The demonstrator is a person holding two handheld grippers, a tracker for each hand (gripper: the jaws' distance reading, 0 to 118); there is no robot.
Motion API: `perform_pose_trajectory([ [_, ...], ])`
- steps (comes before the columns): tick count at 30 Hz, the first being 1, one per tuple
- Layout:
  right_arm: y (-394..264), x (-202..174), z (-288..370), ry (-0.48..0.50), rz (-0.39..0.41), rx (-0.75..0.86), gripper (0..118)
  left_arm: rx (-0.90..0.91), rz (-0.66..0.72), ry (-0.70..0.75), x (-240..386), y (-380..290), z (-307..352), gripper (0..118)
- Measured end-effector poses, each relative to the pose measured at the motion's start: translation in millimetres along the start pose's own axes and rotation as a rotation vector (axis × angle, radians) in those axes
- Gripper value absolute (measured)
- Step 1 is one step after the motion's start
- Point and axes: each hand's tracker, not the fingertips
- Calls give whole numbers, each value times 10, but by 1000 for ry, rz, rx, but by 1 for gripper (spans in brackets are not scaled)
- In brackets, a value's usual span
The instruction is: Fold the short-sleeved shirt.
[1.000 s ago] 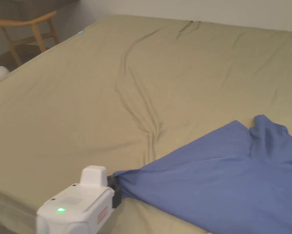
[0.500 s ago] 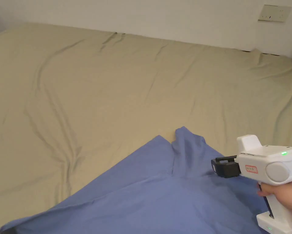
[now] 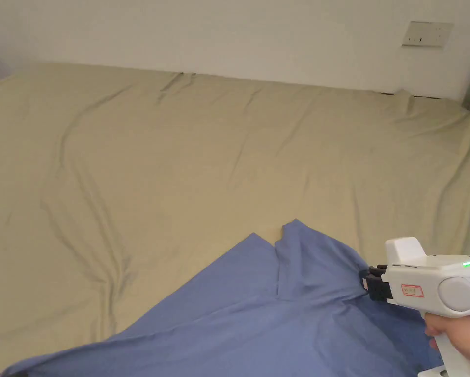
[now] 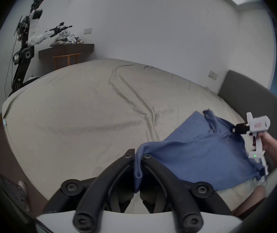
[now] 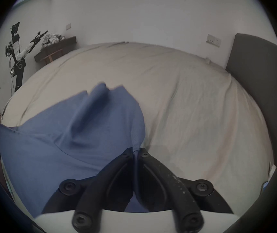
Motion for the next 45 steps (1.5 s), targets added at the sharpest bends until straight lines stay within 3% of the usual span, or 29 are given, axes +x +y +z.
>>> perform_pose_trajectory([
  [4,239,25,648,-12,1,131,8,46,-53,-33,64,318,133,3],
  [8,530,185,1428,-100,42,249,7,139,-47,-110,168,835,302,2],
  [13,888,481,2553,-166,-45,449,7,293,-54,-140,490,1715,521,2],
  [17,999,676,3295,-117,-164,611,7,397,-102,-170,865,2325,725,2],
  [21,1146,744,3829,-252,-119,675,7,503,-151,-224,1196,2835,916,2],
  [22,1178,762,3927,-270,-137,688,7,510,-156,-233,1263,2934,954,2],
  [30,1536,849,4148,-325,-159,735,7,572,-248,-148,1701,3502,871,2],
  [40,2714,1194,3568,-357,-168,733,7,541,-209,-113,1852,4469,10,2],
  [45,3401,1372,3214,-369,-172,776,7,588,-285,-28,2017,4921,-497,2],
])
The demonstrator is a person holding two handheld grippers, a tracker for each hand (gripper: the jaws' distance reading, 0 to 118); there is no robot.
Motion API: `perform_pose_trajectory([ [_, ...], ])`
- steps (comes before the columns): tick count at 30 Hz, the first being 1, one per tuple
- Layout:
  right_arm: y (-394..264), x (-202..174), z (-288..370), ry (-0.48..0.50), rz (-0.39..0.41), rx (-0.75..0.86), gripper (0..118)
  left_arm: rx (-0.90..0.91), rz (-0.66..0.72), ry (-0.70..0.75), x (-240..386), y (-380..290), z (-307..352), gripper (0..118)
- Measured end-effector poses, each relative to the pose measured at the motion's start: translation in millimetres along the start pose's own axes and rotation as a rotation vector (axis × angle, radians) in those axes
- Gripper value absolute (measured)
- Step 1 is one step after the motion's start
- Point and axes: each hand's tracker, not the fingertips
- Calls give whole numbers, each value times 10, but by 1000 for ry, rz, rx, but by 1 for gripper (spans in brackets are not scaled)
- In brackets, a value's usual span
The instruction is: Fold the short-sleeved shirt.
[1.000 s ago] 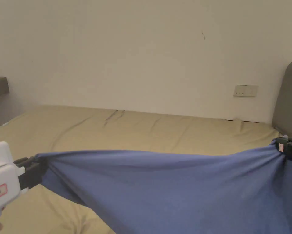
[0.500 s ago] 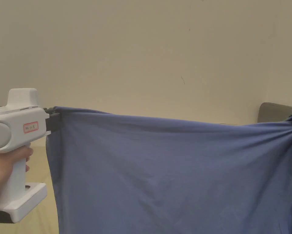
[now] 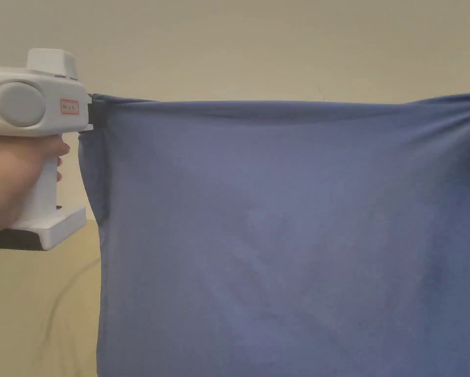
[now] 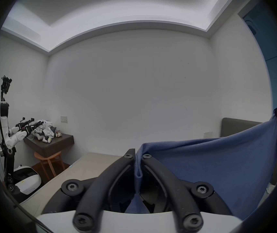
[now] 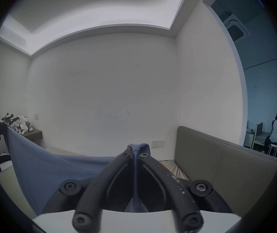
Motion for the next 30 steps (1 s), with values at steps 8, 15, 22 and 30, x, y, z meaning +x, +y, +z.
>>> perform_pose_trajectory([
  [8,-131,-163,-892,18,14,31,7,32,33,71,-84,-62,-721,2],
  [15,-739,-382,-1319,-4,55,-16,7,-21,-5,91,44,-710,-1012,2],
  [22,-1690,-370,-1461,15,74,-129,7,-160,-23,68,104,-1631,-1182,2],
  [30,-2775,-250,-1007,75,107,-300,7,-285,-62,9,109,-2767,-762,2],
])
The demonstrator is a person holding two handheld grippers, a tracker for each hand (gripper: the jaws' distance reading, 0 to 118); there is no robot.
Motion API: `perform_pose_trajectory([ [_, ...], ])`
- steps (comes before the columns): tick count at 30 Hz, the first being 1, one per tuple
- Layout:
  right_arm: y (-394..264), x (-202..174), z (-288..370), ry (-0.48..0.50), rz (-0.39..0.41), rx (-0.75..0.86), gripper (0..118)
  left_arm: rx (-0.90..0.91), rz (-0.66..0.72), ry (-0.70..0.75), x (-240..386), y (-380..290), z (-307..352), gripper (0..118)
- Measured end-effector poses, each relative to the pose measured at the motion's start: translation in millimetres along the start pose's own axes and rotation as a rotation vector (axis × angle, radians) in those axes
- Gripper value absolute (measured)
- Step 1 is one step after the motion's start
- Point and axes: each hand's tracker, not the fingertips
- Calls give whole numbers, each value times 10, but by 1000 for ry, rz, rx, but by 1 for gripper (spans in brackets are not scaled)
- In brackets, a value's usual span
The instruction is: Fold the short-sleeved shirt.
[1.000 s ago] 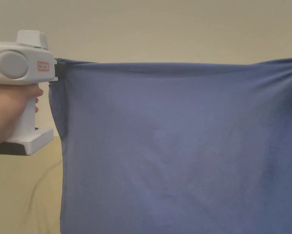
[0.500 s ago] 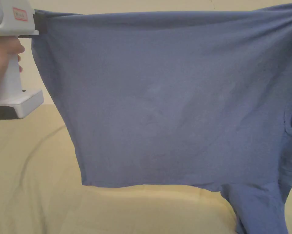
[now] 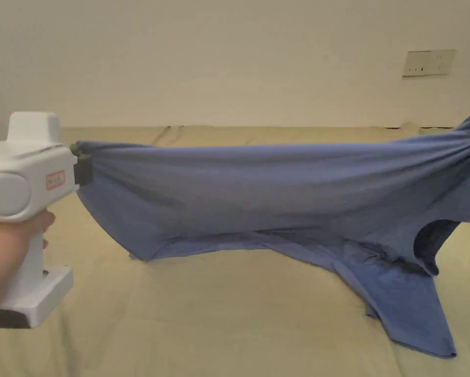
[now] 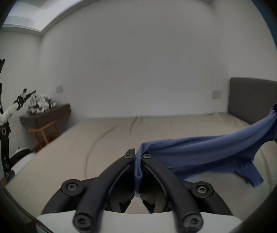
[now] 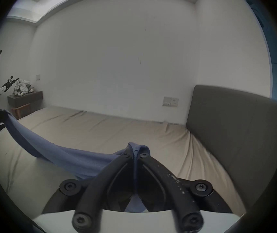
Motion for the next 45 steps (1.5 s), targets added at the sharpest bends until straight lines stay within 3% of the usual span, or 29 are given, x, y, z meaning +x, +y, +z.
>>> perform_pose_trajectory([
  [5,-700,14,564,50,-20,-38,7,-87,61,-43,-32,-599,476,2],
  [9,-1246,-58,1205,66,-21,-60,7,-63,52,-56,-28,-994,1143,2],
  [13,-1765,-131,1910,73,-81,-122,7,-148,74,-38,-128,-1473,1774,2],
  [18,-2181,-157,2799,77,-94,-152,7,-215,117,-61,-207,-1819,2583,2],
  [25,-2553,-298,3706,89,-19,-227,7,-301,109,-89,-252,-2008,3415,2],
  [27,-2677,-343,3825,82,18,-239,7,-331,90,-85,-218,-2105,3502,2],
  [32,-3031,-215,3832,83,0,-332,7,-467,78,-105,-174,-2369,3547,2],
  [35,-3190,-227,3757,97,44,-391,7,-567,5,-101,-113,-2639,3494,2],
  [38,-3288,-230,3705,107,42,-420,7,-590,7,-89,-63,-2771,3459,2],
  [41,-3345,-191,3677,109,31,-411,7,-512,-86,-58,64,-2674,3508,3],
  [42,-3357,-172,3667,118,7,-413,9,-521,-55,-61,64,-2664,3497,10],
  [43,-3359,-153,3680,120,2,-414,18,-528,-27,-56,58,-2631,3503,28],
  [44,-3345,-163,3725,98,0,-404,46,-537,6,-53,45,-2621,3513,75],
  [45,-3326,-147,3778,51,0,-369,76,-512,46,-40,23,-2605,3568,105],
])
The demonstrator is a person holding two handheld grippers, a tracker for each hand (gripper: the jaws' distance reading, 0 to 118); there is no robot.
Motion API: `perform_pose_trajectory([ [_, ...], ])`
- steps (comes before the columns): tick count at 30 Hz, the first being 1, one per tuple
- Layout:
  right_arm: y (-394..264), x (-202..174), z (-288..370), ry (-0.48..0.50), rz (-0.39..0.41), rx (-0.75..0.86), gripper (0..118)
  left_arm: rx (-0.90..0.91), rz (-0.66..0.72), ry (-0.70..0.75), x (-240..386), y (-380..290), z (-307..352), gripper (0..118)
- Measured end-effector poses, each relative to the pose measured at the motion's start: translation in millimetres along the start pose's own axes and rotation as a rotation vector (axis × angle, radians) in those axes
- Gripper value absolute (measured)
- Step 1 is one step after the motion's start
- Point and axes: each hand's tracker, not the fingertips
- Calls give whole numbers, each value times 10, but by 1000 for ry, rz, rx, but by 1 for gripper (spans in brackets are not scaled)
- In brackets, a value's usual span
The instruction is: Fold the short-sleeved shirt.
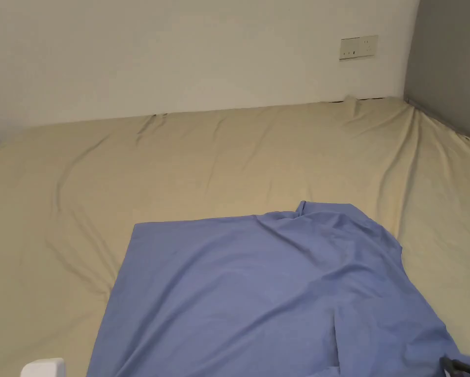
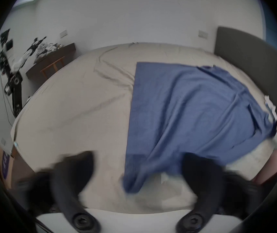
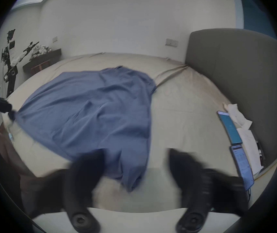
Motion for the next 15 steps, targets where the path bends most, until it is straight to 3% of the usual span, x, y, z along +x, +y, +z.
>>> perform_pose_trajectory([
  [1,-2,18,82,-19,-26,32,104,59,26,-4,-26,-11,115,118],
  [2,1,32,181,-20,-60,65,118,125,37,-19,-46,-21,246,118],
  [4,33,1,453,36,-115,137,116,238,61,-42,-77,-65,504,114],
  [6,38,-77,666,69,-147,181,81,345,90,-46,-103,-146,791,104],
  [7,20,-135,779,58,-133,220,53,377,121,-58,-113,-190,925,86],
  [8,1,-204,868,33,-128,253,13,410,153,-62,-118,-240,1046,44],
  [9,-14,-277,938,4,-123,273,3,435,179,-42,-103,-290,1133,10],
  [10,-29,-360,1005,-2,-132,302,3,449,198,-9,-69,-338,1202,0],
  [11,-73,-419,1037,27,-163,318,2,446,203,50,-40,-404,1277,0],
  [13,-68,-532,1107,107,-186,335,2,445,174,-5,-23,-535,1366,0],
  [15,-30,-683,1133,98,-125,341,2,391,93,-36,68,-633,1358,0],
])
